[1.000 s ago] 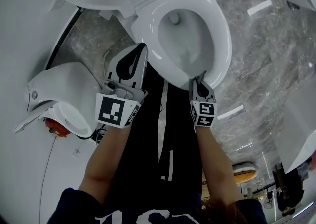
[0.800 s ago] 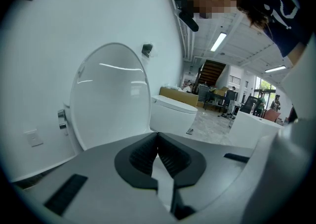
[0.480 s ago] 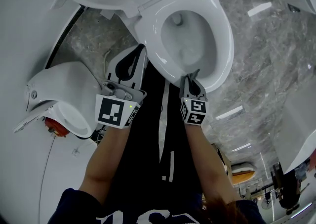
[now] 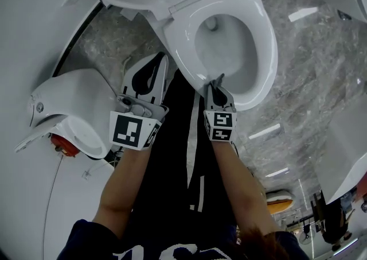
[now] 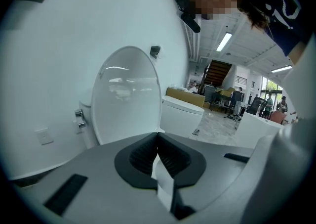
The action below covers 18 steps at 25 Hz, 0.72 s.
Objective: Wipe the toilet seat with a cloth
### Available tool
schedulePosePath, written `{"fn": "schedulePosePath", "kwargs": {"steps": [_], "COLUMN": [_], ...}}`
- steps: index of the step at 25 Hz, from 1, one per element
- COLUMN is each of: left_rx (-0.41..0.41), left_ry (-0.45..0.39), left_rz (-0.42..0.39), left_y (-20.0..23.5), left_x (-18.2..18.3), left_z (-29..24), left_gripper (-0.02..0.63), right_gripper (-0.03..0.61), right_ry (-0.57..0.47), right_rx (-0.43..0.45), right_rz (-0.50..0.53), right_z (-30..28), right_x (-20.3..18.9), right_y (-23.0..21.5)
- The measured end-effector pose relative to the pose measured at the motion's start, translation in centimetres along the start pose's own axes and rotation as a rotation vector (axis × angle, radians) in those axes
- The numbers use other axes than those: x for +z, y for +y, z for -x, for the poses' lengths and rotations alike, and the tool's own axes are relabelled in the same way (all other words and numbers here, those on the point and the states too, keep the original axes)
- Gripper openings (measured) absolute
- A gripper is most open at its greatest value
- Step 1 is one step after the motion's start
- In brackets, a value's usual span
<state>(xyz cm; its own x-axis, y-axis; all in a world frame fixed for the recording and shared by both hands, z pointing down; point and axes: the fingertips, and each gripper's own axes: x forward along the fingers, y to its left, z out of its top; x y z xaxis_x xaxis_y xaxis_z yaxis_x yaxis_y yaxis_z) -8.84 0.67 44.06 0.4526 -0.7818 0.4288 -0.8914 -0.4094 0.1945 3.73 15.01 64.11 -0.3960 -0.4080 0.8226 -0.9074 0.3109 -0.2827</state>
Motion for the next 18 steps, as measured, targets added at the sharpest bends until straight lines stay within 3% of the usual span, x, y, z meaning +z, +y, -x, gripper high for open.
{"fn": "schedulePosePath", "kwargs": {"steps": [6,18], "left_rx": [0.021,0.053], "left_ry": [-0.002,-0.007], "left_rz": [0.023,0.041], "left_y": [1.2,3.9], "left_x": [-0.3,-0.1], "left_z": [0.6,1.2], "left_gripper": [0.009,0.009], "right_gripper": [0.026,0.025], "right_ry": [-0.016,-0.039], "right_rx": [0.026,0.06], "right_rz": [0.078,0.127], "right_z": [-1.7,-3.0], "right_x": [2.0,3.9], "right_y": [1.5,2.8]}}
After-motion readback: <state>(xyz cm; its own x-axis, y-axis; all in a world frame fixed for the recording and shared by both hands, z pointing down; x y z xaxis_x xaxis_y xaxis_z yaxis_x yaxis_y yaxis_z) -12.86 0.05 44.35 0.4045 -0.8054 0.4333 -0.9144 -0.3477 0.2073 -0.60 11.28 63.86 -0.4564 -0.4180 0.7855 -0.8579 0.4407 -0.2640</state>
